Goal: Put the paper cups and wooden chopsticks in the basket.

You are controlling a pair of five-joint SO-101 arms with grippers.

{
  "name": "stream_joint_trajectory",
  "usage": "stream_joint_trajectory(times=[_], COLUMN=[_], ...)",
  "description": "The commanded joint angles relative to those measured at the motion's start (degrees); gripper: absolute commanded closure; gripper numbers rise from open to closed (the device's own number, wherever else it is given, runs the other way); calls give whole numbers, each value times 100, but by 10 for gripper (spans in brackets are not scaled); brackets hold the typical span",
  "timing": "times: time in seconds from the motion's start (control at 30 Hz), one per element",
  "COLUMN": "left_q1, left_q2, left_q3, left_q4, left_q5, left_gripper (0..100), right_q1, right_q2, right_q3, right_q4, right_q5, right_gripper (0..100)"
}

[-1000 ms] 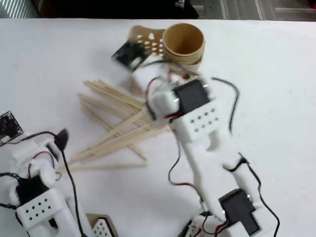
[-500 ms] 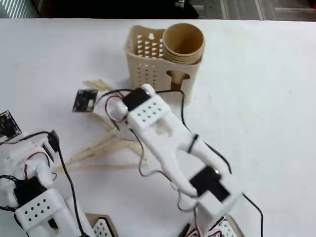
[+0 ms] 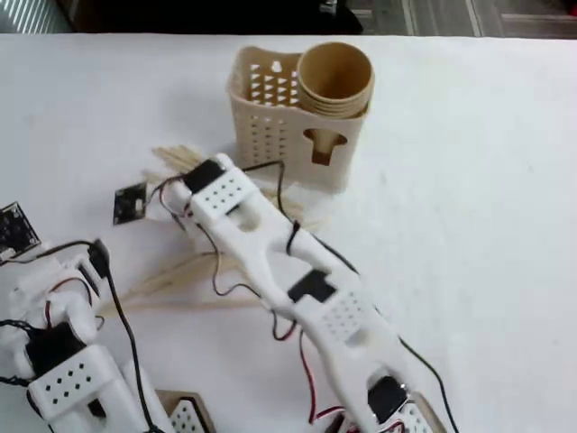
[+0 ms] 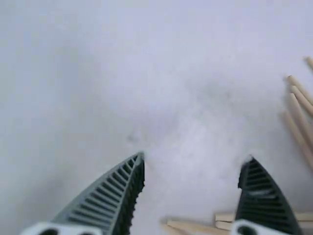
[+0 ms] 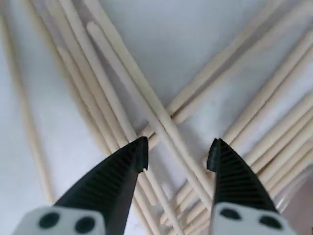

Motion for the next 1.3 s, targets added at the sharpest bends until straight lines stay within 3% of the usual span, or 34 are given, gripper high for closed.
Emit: stream_joint_trajectory(times=[0.0, 0.2, 0.37, 0.7, 0.97, 1.27], left_q1=[-48, -48, -48, -48, -48, -31], left_q2=[-163, -163, -163, -163, -163, -163], left_q3=[-44, -44, -44, -35, -35, -35], left_q4=[-132, -132, -132, -132, -132, -141], left_q5=[-62, -62, -62, -62, -62, -70], left_gripper=[699, 699, 699, 699, 699, 699], right_q1=[-22, -119, -136, -92, 347, 497], right_q2=[251, 804, 910, 875, 673, -1059], right_q3=[-624, -949, -1363, -2602, -3191, -2470], right_q4=[57, 338, 637, 1736, 1754, 1745], right_q5=[70, 70, 62, 0, -747, -1714], right_gripper=[793, 817, 985, 981, 981, 981])
